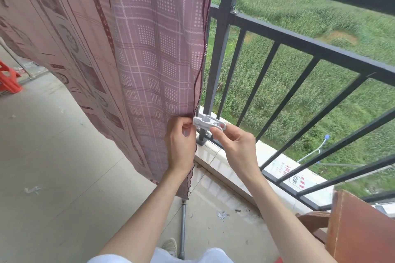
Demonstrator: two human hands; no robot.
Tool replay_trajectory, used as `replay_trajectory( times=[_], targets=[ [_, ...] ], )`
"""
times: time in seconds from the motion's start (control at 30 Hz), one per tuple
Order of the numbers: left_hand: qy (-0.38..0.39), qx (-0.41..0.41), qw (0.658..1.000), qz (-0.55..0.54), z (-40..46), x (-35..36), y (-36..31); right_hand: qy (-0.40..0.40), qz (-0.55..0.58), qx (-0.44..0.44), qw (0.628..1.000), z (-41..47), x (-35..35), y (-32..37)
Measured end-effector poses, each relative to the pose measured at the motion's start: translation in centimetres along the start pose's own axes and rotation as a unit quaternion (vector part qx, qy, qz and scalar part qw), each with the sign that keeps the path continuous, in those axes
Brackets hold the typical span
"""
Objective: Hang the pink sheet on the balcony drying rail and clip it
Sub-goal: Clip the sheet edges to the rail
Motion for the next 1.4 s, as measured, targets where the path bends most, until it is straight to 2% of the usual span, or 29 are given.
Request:
replay_trajectory(
  times=[0.4,0.73,0.9,1.23,1.4],
  targets=[
    [-0.02,0.008,0.999,0.03,-0.2,0.4,0.1,-0.078,-0.054,-0.121,0.988,-0.8,-0.6,1.4],
    [-0.015,-0.009,1.0,0.026,-0.7,0.6,0.0,-0.141,-0.082,-0.175,0.971,-1.1,-0.6,1.6],
    [-0.008,0.015,1.0,0.025,-1.0,1.0,-0.1,-0.14,-0.097,-0.175,0.97,-0.8,-0.6,1.2],
    [0.005,0.043,0.999,0.001,-1.5,0.6,-0.3,-0.139,-0.042,-0.082,0.986,-1.0,-1.7,-0.2],
    [0.019,0.036,0.999,-0.007,-1.5,0.2,0.0,-0.117,-0.043,-0.072,0.99,-1.4,-1.3,-0.1]
  ],
)
Point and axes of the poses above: each hand's wrist, its own z-axis towards the middle knuckle, its own x-axis out of the palm, y = z × x, the point moved 10 cm from there along z, towards the middle knuckle, and after that the axes turned 15 degrees about -y, right-handed, at the moved point
